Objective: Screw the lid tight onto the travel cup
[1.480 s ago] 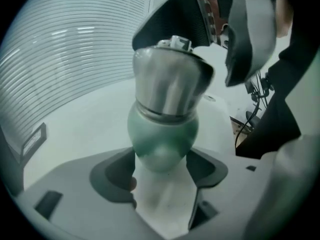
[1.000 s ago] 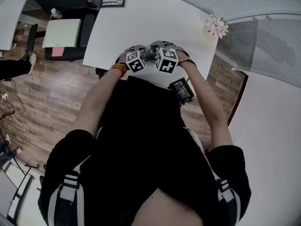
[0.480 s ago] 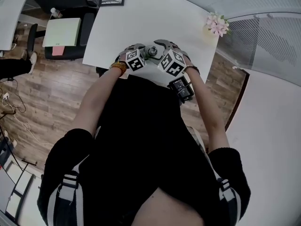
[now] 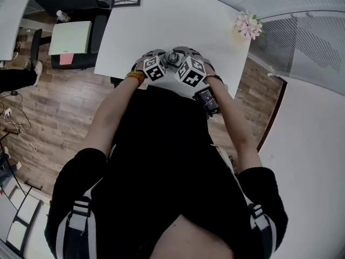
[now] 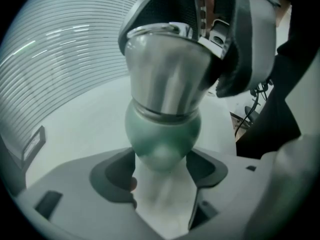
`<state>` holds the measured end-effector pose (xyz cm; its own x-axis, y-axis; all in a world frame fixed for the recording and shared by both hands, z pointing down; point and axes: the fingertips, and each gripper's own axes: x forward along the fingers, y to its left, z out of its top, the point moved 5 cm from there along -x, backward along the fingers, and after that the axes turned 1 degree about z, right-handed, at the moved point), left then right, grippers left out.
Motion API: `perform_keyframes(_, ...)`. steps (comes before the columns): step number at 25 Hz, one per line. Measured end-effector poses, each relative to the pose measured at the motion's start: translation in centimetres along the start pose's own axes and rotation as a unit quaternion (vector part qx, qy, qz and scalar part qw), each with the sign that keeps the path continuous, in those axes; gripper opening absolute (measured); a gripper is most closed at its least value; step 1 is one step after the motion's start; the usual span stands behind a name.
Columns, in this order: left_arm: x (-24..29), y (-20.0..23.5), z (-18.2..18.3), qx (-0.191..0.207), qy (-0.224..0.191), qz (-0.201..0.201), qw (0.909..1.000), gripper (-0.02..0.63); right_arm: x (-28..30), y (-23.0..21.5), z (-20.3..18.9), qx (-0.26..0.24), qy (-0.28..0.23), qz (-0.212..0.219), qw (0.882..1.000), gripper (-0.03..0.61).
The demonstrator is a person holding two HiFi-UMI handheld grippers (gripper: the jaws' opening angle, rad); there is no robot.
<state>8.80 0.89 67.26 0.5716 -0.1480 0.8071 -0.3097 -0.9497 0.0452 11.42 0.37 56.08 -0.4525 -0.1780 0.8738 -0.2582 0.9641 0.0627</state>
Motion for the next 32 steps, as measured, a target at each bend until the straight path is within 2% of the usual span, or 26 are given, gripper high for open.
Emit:
perform_keyframes(2, 0.0, -0.1, 0.0, -0.002, 0.002, -0.001, 1.0, 0.325, 0.0, 0.2, 0.0, -0.057, 0.007, 0.022, 0.998, 0.263)
perform_keyframes(4, 0.0, -0.1, 0.0, -0.001, 0.003, -0.002, 1.0, 0.325, 0.0, 0.4, -0.1, -0.125, 0.015, 0.043, 0.991, 0.262)
perform_keyframes(6, 0.0, -0.1, 0.0, 0.0, 0.003, -0.003, 1.0, 0.325, 0.0, 0.7, -0.1, -0.208, 0.032, 0.061, 0.976, 0.262)
perform_keyframes(8, 0.0, -0.1, 0.0, 0.0, 0.003, -0.003, 1.0, 0.325, 0.1, 1.0, 0.0, -0.285, 0.057, 0.074, 0.954, 0.262)
perform_keyframes(10, -0.1, -0.1, 0.0, -0.001, 0.003, -0.004, 1.0, 0.325, 0.3, 1.2, 0.1, -0.329, 0.078, 0.082, 0.938, 0.262)
perform_keyframes(11, -0.2, -0.1, 0.0, -0.002, 0.003, -0.004, 1.0, 0.325, 0.3, 1.3, 0.1, -0.333, 0.081, 0.082, 0.936, 0.263)
perform_keyframes(12, -0.2, -0.1, 0.1, -0.003, 0.003, -0.004, 1.0, 0.325, 0.2, 1.2, 0.0, -0.325, 0.08, 0.078, 0.939, 0.264)
perform_keyframes(14, 0.0, -0.1, 0.1, -0.006, 0.003, -0.004, 1.0, 0.325, -0.1, 0.9, 0.0, -0.276, 0.062, 0.052, 0.958, 0.273)
perform_keyframes(15, 0.0, -0.1, 0.0, -0.007, 0.003, -0.004, 1.0, 0.325, -0.4, 0.7, 0.0, -0.243, 0.046, 0.028, 0.968, 0.309)
perform_keyframes(18, 0.2, -0.1, 0.0, -0.006, 0.002, -0.001, 1.0, 0.325, -1.1, 0.9, -0.1, -0.117, 0.012, -0.049, 0.992, 0.314)
perform_keyframes(21, 0.1, 0.0, 0.0, -0.005, 0.004, 0.0, 1.0, 0.327, -1.0, 1.3, -0.6, 0.026, -0.002, -0.069, 0.997, 0.295)
perform_keyframes(23, 0.1, -0.2, 0.0, -0.007, 0.004, -0.002, 1.0, 0.325, -0.9, 1.3, -0.7, 0.082, -0.017, -0.07, 0.994, 0.281)
perform_keyframes(26, 0.1, -0.1, 0.0, -0.007, 0.003, 0.001, 1.0, 0.325, -0.6, 0.6, -0.7, 0.087, -0.011, -0.068, 0.994, 0.243)
perform_keyframes(29, 0.2, -0.1, 0.0, -0.004, 0.007, 0.001, 1.0, 0.325, -0.4, 0.4, -0.7, 0.069, 0.002, -0.035, 0.997, 0.238)
perform_keyframes(32, 0.2, -0.2, 0.1, 0.001, 0.007, -0.001, 1.0, 0.325, -0.3, 0.4, -0.5, 0.011, 0.026, -0.003, 1.0, 0.238)
